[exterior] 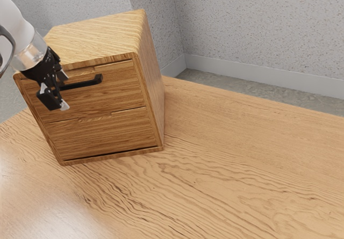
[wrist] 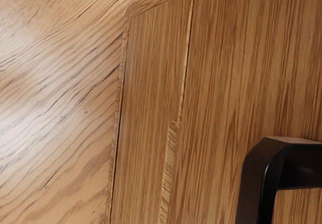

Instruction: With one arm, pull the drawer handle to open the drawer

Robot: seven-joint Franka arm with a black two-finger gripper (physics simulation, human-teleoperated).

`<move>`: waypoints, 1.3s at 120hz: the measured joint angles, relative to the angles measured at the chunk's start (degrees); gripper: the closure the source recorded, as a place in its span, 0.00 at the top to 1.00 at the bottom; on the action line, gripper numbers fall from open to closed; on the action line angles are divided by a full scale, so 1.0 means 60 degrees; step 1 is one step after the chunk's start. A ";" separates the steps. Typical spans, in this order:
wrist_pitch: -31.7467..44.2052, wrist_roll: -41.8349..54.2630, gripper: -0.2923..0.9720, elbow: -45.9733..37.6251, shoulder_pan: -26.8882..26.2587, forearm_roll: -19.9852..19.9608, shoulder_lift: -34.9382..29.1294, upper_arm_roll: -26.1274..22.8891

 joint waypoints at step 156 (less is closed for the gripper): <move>0.0648 -0.0790 0.77 -0.2762 -0.0044 0.0032 -0.2643 -0.0814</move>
